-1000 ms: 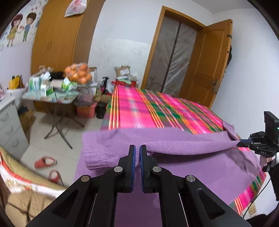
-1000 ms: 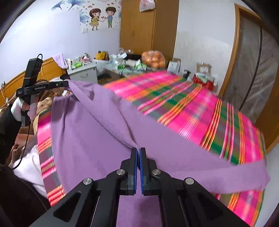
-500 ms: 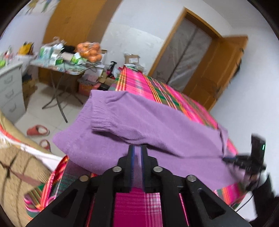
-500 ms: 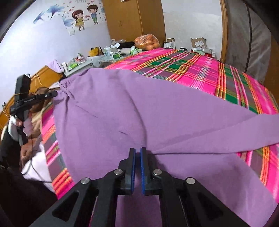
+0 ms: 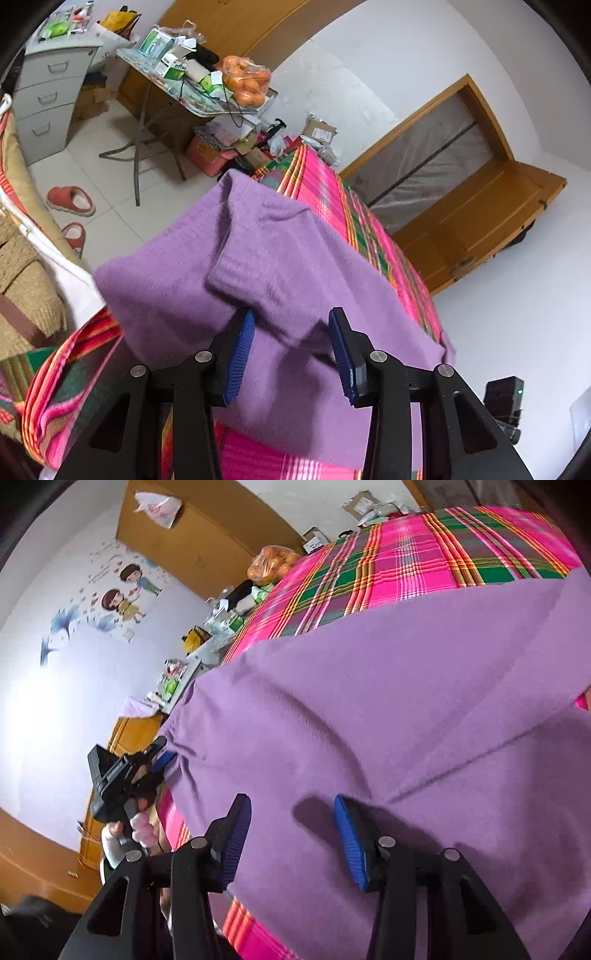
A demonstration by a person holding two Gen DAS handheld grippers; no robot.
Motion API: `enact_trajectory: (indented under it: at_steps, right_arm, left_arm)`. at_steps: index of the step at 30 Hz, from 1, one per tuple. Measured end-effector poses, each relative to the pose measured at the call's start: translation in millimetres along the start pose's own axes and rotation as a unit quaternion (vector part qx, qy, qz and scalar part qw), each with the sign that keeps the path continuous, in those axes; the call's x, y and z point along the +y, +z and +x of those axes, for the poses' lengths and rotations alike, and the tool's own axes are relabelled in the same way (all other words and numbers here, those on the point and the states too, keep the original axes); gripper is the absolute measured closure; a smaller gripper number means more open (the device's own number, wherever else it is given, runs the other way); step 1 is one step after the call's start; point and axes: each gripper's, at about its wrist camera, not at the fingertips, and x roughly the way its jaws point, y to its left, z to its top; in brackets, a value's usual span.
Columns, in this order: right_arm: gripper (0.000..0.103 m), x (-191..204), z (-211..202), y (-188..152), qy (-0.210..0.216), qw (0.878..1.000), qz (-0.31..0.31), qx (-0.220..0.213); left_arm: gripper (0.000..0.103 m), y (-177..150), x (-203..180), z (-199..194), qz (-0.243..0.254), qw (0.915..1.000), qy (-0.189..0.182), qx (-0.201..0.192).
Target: Fold clothes
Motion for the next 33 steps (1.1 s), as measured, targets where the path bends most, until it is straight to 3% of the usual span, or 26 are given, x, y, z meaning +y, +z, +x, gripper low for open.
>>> enact_trajectory:
  at_steps: [8, 11, 12, 13, 14, 15, 18, 27, 33]
  right_arm:
    - [0.056, -11.5, 11.4, 10.2, 0.024, 0.994, 0.096, -0.052]
    - [0.057, -12.0, 12.9, 10.7, 0.022, 0.992, 0.105, -0.066]
    - [0.062, -12.3, 13.3, 11.1, 0.021, 0.992, 0.107, -0.069]
    - [0.069, -13.2, 14.5, 12.0, 0.018, 0.991, 0.109, -0.071]
    - [0.088, -15.3, 15.4, 13.3, 0.014, 0.991, 0.112, -0.072]
    - [0.099, -18.5, 17.0, 13.6, 0.009, 0.99, 0.118, -0.073]
    - [0.1, -25.1, 16.6, 16.0, 0.021, 0.988, 0.13, -0.078]
    - [0.1, 32.8, -43.5, 28.6, 0.073, 0.985, 0.017, -0.156]
    - [0.1, 52.3, -47.7, -4.7, 0.088, 0.988, -0.028, -0.121]
  left_arm:
    - [0.06, 14.3, 3.3, 15.2, -0.036, 0.9993, 0.009, 0.007]
    - [0.078, 15.2, 1.9, 14.4, -0.035, 0.9992, 0.016, 0.006]
    - [0.089, 15.9, 1.7, 14.3, -0.034, 0.9992, 0.018, 0.005]
    - [0.092, 16.5, 1.0, 13.8, -0.033, 0.9993, 0.019, 0.003]
    - [0.092, 17.0, 0.0, 13.3, -0.032, 0.9993, 0.021, 0.0]
    - [0.094, 18.5, -1.9, 12.0, -0.03, 0.9994, 0.02, -0.003]
    - [0.095, 25.6, -8.9, 7.1, -0.017, 0.9997, 0.015, -0.012]
    - [0.096, 71.1, -50.9, -16.0, 0.042, 0.9974, -0.02, -0.055]
    - [0.096, 57.1, -35.4, -34.7, 0.052, 0.9973, -0.014, -0.051]
